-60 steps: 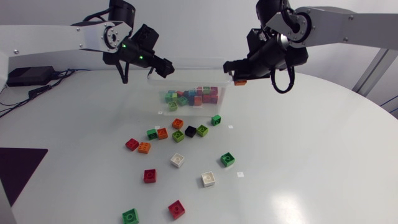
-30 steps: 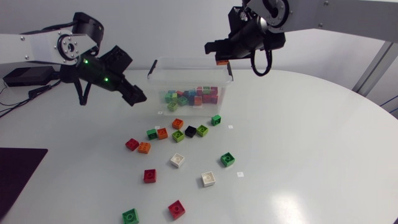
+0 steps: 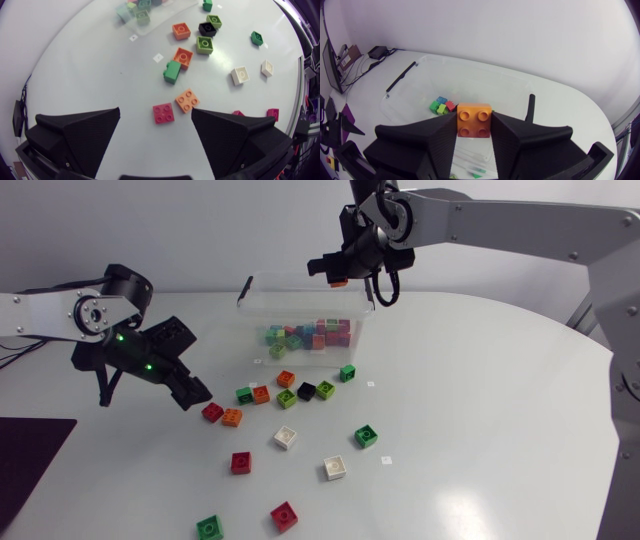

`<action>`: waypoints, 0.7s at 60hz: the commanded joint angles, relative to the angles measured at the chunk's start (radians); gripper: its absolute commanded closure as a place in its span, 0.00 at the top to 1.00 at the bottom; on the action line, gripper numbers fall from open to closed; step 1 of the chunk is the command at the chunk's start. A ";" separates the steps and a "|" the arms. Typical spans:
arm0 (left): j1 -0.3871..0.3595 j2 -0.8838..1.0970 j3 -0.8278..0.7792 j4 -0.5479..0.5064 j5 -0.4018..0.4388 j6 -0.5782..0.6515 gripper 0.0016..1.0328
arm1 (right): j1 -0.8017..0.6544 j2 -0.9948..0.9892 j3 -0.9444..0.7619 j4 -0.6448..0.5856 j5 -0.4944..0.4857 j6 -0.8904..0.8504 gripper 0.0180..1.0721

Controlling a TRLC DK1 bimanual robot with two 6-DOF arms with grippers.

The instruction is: Place the duplo bricks in the container

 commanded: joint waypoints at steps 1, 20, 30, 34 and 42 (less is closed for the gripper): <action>0.008 -0.011 -0.062 -0.004 -0.013 0.026 0.96 | 0.002 0.056 0.041 0.009 0.015 -0.017 0.36; 0.000 0.043 -0.112 0.087 -0.027 0.042 0.96 | 0.001 -0.028 0.006 -0.011 0.029 -0.022 0.88; -0.015 0.100 -0.120 0.163 -0.054 0.031 0.95 | -0.001 -0.171 -0.145 -0.010 0.027 -0.031 0.88; -0.015 0.126 -0.115 0.196 -0.067 0.031 0.94 | 0.002 -0.242 -0.218 -0.005 0.018 -0.037 0.88; -0.017 0.163 -0.100 0.217 -0.068 0.020 0.90 | 0.016 -0.357 -0.353 0.012 0.011 -0.042 0.88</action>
